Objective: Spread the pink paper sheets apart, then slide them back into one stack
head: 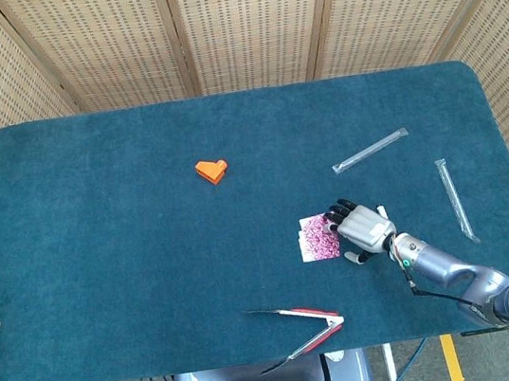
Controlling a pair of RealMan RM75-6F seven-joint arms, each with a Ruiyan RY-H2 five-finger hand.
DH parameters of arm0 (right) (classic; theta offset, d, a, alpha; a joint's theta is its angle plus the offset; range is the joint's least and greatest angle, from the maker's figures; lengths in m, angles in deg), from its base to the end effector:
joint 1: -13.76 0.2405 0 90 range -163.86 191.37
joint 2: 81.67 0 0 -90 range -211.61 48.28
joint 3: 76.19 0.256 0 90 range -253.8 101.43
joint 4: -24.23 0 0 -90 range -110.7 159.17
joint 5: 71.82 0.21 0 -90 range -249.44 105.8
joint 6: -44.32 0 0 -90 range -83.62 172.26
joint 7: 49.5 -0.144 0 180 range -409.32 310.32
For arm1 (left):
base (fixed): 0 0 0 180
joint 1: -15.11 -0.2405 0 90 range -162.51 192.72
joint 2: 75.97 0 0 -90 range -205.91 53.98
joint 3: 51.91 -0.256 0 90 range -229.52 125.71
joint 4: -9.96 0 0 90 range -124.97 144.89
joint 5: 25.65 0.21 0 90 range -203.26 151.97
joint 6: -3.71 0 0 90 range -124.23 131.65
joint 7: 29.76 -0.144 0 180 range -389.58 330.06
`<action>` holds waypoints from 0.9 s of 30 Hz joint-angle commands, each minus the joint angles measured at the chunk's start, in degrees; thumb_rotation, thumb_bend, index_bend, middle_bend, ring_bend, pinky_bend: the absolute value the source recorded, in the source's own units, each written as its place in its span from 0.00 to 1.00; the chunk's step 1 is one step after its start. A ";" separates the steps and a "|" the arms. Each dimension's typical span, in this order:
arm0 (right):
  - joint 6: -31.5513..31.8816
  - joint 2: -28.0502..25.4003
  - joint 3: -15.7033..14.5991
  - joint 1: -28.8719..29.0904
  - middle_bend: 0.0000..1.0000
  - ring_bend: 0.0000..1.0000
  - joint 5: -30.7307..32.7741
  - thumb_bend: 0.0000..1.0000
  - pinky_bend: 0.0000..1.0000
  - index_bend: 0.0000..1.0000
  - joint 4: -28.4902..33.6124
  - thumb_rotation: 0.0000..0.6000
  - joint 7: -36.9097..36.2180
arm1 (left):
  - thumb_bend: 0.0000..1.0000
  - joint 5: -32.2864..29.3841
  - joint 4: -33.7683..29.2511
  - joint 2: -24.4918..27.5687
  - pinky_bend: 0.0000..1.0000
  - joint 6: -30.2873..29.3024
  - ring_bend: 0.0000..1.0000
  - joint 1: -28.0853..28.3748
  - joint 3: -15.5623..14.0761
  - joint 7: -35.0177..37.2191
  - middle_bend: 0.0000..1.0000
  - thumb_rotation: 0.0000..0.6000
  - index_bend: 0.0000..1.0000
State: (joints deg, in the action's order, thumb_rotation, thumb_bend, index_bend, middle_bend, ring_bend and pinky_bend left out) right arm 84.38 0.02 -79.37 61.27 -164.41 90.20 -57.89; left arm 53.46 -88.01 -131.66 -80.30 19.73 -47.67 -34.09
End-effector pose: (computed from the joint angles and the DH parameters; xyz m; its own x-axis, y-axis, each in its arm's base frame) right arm -0.2287 -0.3624 0.0001 0.7496 -0.3610 0.5548 -0.6367 -0.6224 0.4552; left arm -0.3156 0.1830 0.2042 0.4940 0.0032 0.8694 0.8643 0.1063 -0.4915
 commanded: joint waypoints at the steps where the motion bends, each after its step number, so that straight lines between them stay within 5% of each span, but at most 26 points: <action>1: -0.44 0.08 0.08 0.46 0.10 0.00 0.25 0.47 0.00 0.18 -0.59 1.00 -0.11 | 0.04 -0.02 0.04 -0.02 0.00 0.01 0.00 -0.03 -0.01 0.00 0.00 1.00 0.12; 27: 0.56 -0.41 -0.86 0.05 0.10 0.00 1.52 0.47 0.00 0.18 1.98 1.00 2.17 | 0.04 0.21 -0.01 -0.07 0.00 -0.21 0.00 -0.41 -0.19 -0.01 0.00 1.00 0.11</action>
State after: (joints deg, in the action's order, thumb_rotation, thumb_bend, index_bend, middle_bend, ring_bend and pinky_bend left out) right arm 84.99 -0.55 -80.19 61.32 -162.94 92.35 -55.75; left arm 53.68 -88.02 -131.74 -80.50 19.33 -47.85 -34.10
